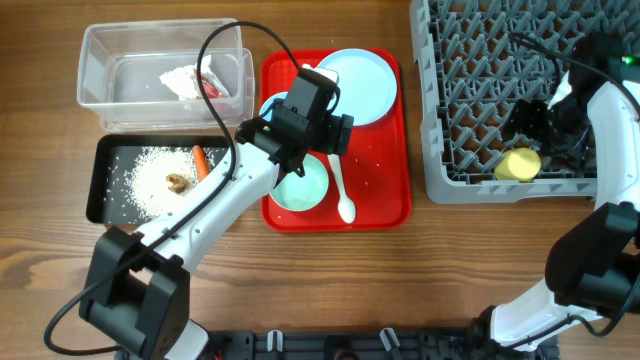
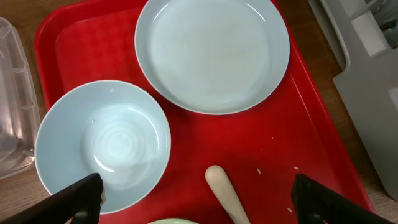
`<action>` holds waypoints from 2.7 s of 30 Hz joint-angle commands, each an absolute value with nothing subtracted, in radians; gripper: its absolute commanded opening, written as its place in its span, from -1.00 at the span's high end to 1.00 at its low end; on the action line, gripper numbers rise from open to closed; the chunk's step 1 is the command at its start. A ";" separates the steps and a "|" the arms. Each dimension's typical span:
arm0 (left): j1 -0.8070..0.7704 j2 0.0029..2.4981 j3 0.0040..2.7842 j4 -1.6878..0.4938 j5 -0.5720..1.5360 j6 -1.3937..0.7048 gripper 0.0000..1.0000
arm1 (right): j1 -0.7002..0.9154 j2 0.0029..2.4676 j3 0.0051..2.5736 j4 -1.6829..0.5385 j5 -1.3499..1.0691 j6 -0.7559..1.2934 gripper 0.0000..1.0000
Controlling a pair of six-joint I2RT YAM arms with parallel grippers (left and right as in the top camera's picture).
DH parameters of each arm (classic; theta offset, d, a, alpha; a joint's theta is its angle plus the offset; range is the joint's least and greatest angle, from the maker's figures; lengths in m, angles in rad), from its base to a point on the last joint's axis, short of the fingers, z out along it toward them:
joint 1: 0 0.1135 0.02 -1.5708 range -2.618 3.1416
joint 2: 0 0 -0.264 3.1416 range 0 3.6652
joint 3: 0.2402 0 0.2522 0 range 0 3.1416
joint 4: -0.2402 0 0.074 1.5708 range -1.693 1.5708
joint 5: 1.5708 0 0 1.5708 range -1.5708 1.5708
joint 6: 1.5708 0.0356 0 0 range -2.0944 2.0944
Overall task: Sort waste into correct bins and load items into the dishwasher rack
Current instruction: 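Carry the yellow cup right and place it in the grey rack, then reach the right gripper to the green bowl and grasp its rim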
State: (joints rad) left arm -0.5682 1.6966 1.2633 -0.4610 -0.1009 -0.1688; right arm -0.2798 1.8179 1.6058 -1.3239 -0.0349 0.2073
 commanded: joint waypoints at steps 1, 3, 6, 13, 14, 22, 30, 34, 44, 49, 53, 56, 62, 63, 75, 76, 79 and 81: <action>-0.564 1.687 1.272 -0.460 -0.114 -0.160 -0.92 | -0.281 1.809 1.684 -1.321 -0.149 0.173 -0.90; -0.564 1.687 1.272 -0.461 -0.114 -0.160 -0.92 | -0.278 1.784 1.722 -1.317 -0.199 0.149 -0.90; -0.564 1.687 1.272 -0.461 -0.114 -0.160 -0.93 | -0.253 1.732 1.775 -1.292 -0.295 0.082 -0.89; -0.564 1.690 1.272 -0.468 -0.114 -0.161 -0.90 | -0.115 1.661 1.785 -1.176 -0.316 0.088 -0.90; -0.564 1.690 1.272 -0.474 -0.114 -0.165 -0.90 | -0.094 1.665 1.785 -1.168 -0.316 0.089 -0.90; -0.499 1.691 1.272 -0.533 -0.118 -0.355 -0.86 | 0.048 1.692 1.785 -1.097 -0.312 0.129 -0.91; -0.473 1.691 1.272 -0.714 -0.096 -0.429 -0.90 | 0.086 1.720 1.779 -1.103 -0.313 0.133 -0.89; -0.469 1.688 1.272 -0.771 -0.094 -0.495 -0.95 | 0.113 1.740 1.774 -1.110 -0.315 0.133 -0.89; -0.285 1.530 1.272 -0.824 0.014 -0.560 -0.99 | 0.271 1.854 1.774 -1.072 -0.313 0.131 -0.89; -0.197 1.455 1.272 -0.813 0.011 -0.555 -1.00 | 0.344 1.913 1.774 -1.089 -0.329 0.057 -0.81; -0.131 1.432 1.272 -0.812 0.011 -0.555 -1.00 | 0.424 1.973 1.774 -1.139 -0.325 -0.042 -0.70; -0.097 1.433 1.272 -0.816 0.012 -0.559 -1.00 | 0.469 2.019 1.774 -1.152 -0.281 -0.041 -0.53; -0.044 1.433 1.272 -0.798 0.019 -0.585 -1.00 | 0.523 2.095 1.773 -1.157 -0.282 -0.056 -0.19; -0.033 1.433 1.272 -0.790 0.019 -0.585 -1.00 | 0.530 2.106 1.773 -1.159 -0.282 -0.061 -0.17; 0.003 1.444 1.272 -0.783 0.019 -0.584 -1.00 | 0.550 2.156 1.682 -1.085 -0.282 -0.083 -0.13; 0.003 1.446 1.272 -0.783 0.019 -0.584 -1.00 | 0.550 2.156 1.673 -1.076 -0.282 -0.088 -0.13; 0.003 1.452 1.272 -0.783 0.019 -0.585 -1.00 | 0.550 2.156 1.652 -1.053 -0.282 -0.109 -0.11; 0.003 1.453 1.272 -0.783 0.018 -0.584 -1.00 | 0.550 2.156 1.642 -1.036 -0.282 -0.131 -0.03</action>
